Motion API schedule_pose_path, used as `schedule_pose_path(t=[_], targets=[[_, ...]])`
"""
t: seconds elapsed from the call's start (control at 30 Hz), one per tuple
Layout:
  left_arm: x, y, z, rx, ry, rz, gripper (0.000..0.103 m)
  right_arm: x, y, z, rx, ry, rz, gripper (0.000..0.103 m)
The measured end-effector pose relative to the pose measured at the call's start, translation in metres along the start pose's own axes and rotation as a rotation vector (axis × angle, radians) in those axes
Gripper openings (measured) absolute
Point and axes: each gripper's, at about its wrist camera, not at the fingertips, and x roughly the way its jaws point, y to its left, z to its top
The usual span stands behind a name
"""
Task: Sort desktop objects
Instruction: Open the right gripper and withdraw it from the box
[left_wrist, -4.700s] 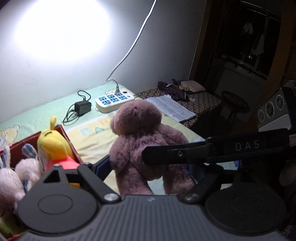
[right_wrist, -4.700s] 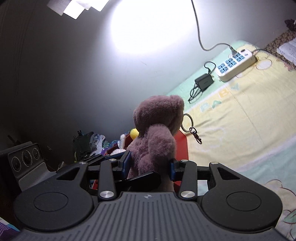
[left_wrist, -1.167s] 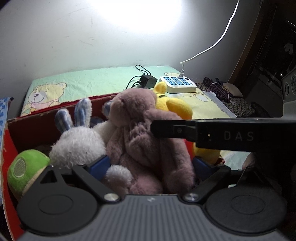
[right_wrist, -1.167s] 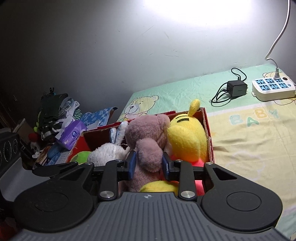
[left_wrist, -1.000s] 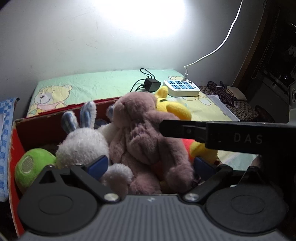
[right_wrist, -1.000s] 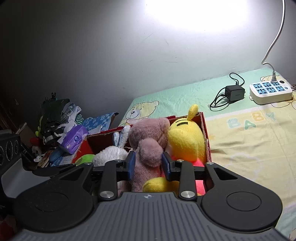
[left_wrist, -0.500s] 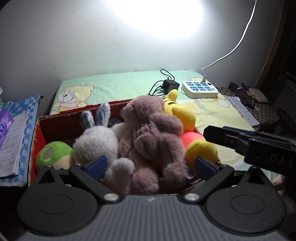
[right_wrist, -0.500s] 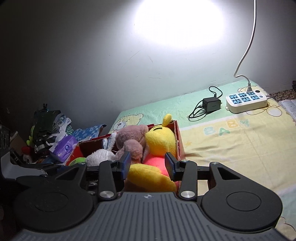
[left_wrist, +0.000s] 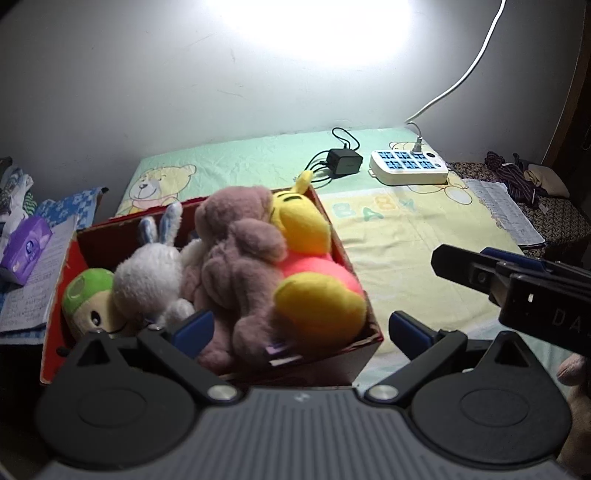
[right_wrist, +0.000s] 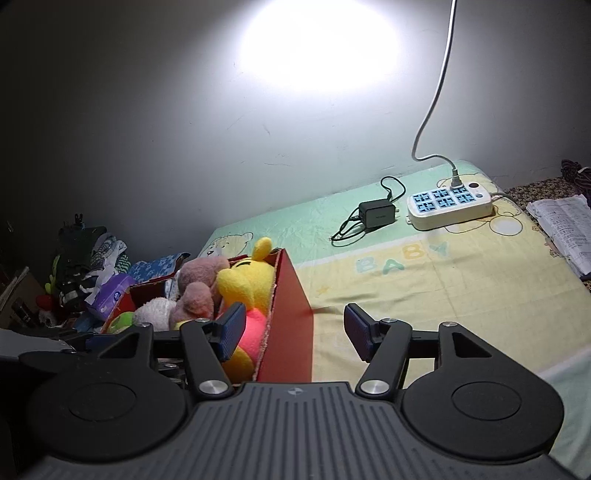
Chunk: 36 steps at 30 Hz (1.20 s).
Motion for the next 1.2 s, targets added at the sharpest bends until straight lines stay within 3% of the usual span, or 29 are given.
schedule_pose_path(t=[0.57,0.83,1.2], targets=[[0.021,-0.097,-0.017,0.025,0.100,0.076,0.101,-0.022,-0.077,-0.005,0.027,0.091,-0.100,0.063],[0.028,-0.109,-0.027,-0.005,0.153,0.134,0.101,-0.019,-0.088,-0.010,-0.018,0.141,-0.141,0.064],[0.028,-0.097,-0.044,-0.051,0.189,0.196,0.101,-0.009,-0.074,-0.017,-0.066,0.196,-0.158,0.064]])
